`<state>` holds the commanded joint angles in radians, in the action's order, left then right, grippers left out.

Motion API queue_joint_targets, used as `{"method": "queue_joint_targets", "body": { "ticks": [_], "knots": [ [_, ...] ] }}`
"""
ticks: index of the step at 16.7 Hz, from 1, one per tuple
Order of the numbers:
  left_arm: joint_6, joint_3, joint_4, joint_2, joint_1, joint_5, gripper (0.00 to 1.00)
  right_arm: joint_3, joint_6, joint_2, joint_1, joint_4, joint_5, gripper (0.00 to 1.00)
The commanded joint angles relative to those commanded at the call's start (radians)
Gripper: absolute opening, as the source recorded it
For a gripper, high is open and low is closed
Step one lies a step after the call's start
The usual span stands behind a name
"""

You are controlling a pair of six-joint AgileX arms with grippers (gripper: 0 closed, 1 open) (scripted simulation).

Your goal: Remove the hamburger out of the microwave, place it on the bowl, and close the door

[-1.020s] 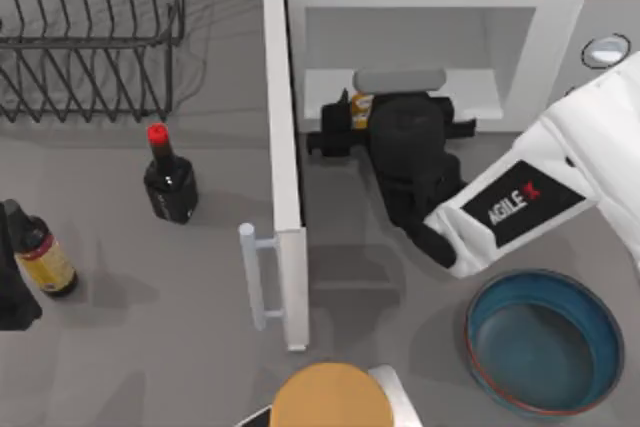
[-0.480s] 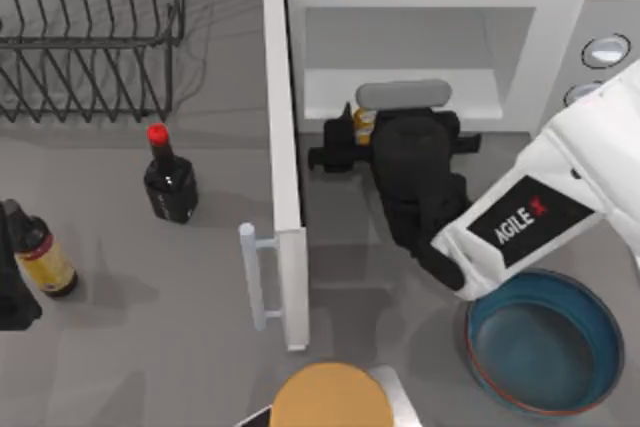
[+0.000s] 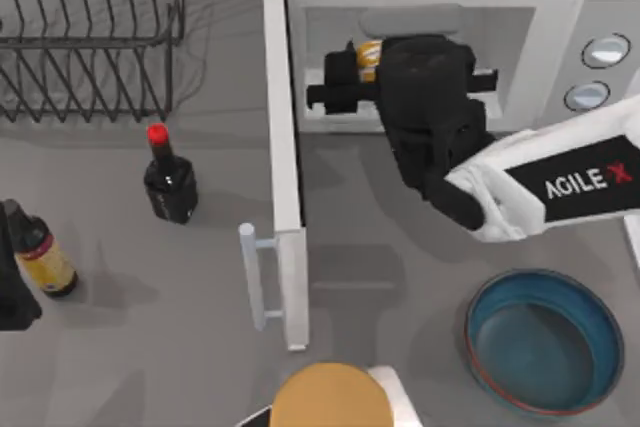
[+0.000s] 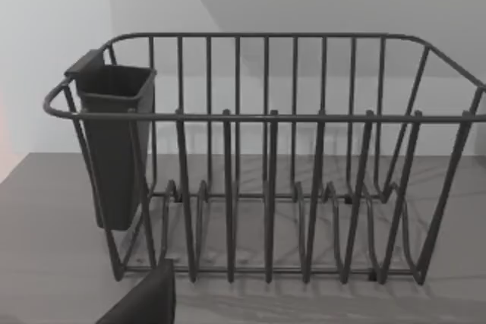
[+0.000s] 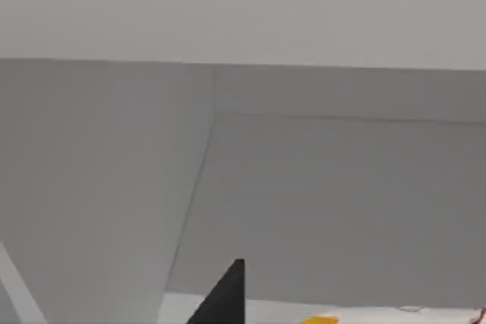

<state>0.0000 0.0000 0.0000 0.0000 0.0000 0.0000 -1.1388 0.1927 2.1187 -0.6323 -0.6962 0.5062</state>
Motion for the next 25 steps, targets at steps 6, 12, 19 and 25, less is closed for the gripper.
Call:
{"method": "queue_joint_targets", "body": {
  "ticks": [6,12,19,25],
  "knots": [
    [0.0,0.0,0.0,0.0,0.0,0.0,1.0,-0.002,0.002,-0.027,0.0,0.028,-0.002,0.0],
    [0.0,0.0,0.0,0.0,0.0,0.0,1.0,0.006,-0.218,-0.057,0.103,0.098,-0.222,0.0],
    [0.0,0.0,0.0,0.0,0.0,0.0,1.0,0.13,-0.848,-0.153,0.362,0.432,-0.873,0.0],
    [0.0,0.0,0.0,0.0,0.0,0.0,1.0,0.359,-1.41,-0.278,0.597,0.865,-1.434,0.0]
  ]
}}
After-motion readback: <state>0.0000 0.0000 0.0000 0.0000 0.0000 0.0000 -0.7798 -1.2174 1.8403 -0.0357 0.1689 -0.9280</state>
